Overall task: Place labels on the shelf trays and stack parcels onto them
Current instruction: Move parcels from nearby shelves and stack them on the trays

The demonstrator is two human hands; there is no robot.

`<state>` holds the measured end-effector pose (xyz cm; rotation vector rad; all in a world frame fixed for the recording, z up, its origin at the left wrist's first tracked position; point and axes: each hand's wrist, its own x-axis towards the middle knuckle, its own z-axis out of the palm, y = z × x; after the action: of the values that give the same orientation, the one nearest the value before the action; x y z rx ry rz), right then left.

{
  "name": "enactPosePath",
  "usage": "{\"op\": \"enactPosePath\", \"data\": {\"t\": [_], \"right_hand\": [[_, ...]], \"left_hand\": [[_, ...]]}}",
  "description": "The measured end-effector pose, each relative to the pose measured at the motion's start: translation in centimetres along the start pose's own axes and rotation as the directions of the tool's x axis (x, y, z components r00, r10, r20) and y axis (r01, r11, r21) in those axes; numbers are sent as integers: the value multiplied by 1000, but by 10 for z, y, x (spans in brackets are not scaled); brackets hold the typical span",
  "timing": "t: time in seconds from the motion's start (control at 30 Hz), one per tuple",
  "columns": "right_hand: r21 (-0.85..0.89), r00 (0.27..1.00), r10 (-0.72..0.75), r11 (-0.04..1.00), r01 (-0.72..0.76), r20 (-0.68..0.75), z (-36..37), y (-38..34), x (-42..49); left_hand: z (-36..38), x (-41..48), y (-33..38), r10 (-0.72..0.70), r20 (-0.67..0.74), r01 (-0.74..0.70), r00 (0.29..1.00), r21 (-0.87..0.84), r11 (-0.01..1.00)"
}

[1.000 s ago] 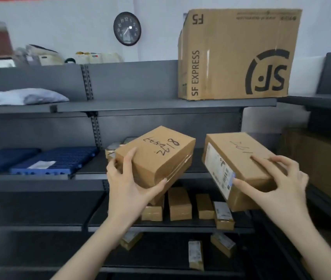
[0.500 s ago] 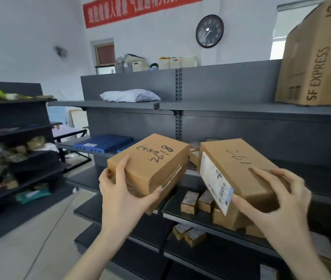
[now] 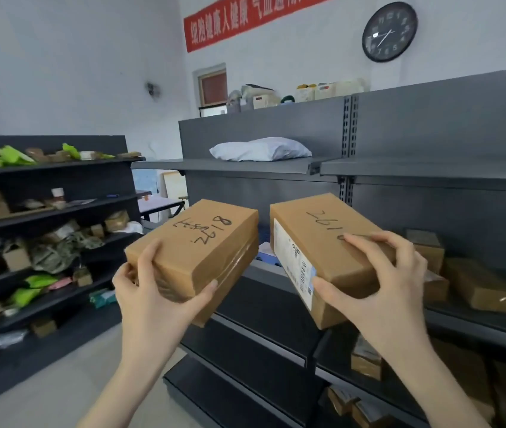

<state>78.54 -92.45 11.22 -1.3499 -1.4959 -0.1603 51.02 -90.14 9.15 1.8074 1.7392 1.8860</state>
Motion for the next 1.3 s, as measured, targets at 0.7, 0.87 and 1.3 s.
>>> {"op": "enactPosePath", "data": {"t": [0.7,0.87,1.3], "right_hand": [[-56,996,43,997,-47,-75,239,-68,83],[-118,983,121,984,-137,-135,311,-99,92],[-222,957,235,937,-269,-169,454,-115,126]], "left_hand": [[23,200,-193,-71,67,76,995,-77,994],[28,261,-256,11,155,6,988,-113,994],[83,369,-377,-60,261,98,964,-137,986]]}}
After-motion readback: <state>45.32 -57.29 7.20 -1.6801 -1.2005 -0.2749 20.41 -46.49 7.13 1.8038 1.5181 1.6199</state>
